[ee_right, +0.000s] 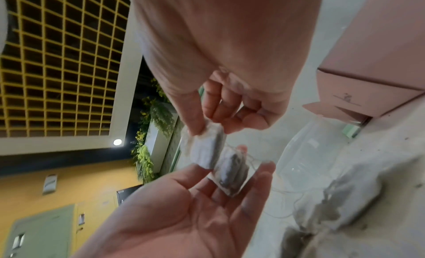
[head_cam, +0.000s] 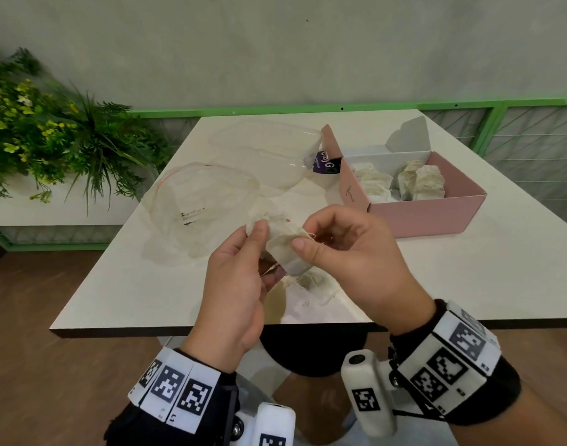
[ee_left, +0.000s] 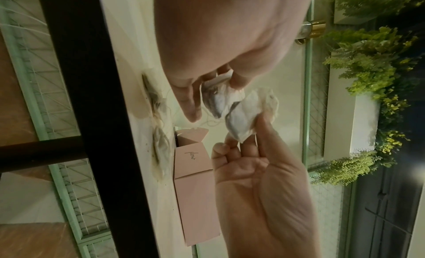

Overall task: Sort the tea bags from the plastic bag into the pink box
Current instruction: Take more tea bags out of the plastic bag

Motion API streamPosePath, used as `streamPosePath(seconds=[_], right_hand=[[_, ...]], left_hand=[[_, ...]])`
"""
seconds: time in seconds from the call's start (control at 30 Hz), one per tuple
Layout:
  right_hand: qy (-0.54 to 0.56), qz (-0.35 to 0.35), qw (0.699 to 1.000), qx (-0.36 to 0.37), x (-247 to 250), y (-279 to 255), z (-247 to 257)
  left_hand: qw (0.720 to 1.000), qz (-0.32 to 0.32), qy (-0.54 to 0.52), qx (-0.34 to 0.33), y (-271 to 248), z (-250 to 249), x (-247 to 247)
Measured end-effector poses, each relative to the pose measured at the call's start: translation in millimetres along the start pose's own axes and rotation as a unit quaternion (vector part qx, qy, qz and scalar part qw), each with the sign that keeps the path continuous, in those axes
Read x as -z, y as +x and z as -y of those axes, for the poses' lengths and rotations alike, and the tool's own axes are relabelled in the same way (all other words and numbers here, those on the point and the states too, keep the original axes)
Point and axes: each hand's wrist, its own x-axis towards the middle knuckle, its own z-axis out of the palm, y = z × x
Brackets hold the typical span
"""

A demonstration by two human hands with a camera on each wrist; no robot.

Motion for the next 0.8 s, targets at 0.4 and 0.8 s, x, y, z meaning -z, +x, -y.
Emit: streamPosePath(seconds=[0.4, 0.8], right_hand=[[-0.041, -0.062, 0.996, -0.041, -7, 6, -6], [-0.105, -0.091, 0.99, -0.022, -3, 6, -8]], left_hand=[[0.994, 0.093, -0.03, 0.054, -7, 6, -10], [0.997, 0.058, 0.048, -0.033, -6, 9, -12]])
